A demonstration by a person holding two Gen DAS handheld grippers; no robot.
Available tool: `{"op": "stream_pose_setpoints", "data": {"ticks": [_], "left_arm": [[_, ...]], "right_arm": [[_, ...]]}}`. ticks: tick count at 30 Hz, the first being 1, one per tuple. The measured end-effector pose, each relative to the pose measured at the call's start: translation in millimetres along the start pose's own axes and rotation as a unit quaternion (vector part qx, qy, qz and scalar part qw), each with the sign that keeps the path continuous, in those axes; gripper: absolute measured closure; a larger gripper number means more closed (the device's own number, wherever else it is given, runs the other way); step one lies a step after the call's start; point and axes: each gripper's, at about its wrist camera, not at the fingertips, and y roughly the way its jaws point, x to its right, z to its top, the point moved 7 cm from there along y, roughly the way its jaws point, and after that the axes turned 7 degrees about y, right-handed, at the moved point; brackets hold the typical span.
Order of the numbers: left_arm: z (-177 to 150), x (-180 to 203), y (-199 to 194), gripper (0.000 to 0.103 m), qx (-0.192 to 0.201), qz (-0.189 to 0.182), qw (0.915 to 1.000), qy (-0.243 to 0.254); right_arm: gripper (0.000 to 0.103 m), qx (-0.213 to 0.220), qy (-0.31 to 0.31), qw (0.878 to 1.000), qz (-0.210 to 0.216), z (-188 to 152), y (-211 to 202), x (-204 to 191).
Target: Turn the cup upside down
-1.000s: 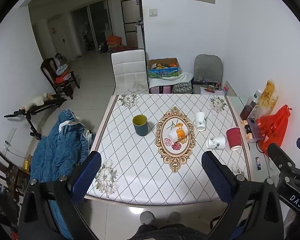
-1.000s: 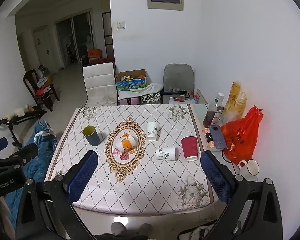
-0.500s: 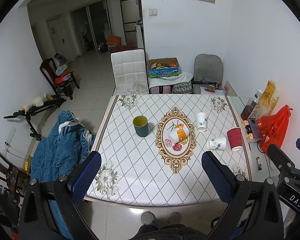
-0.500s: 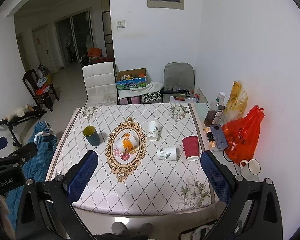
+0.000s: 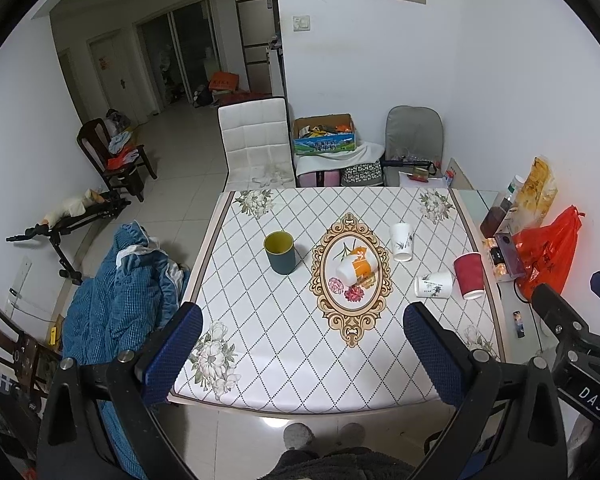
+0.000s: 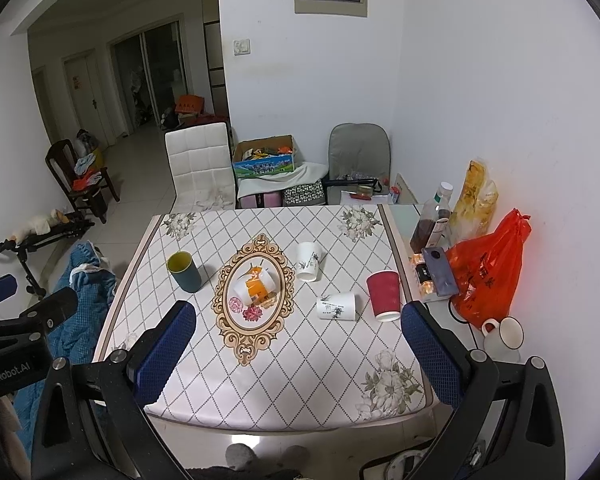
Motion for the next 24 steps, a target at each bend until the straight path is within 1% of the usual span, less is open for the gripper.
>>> {"op": "stream_pose_setpoints", "data": {"ticks": [24], "left_arm": [[-1.6, 2.9, -1.2, 0.000, 0.001, 0.001, 1.0000, 0.003]], "right_arm": [[0.000, -0.002, 0.005, 1.000, 0.005, 1.6, 0.6, -2.5]]}}
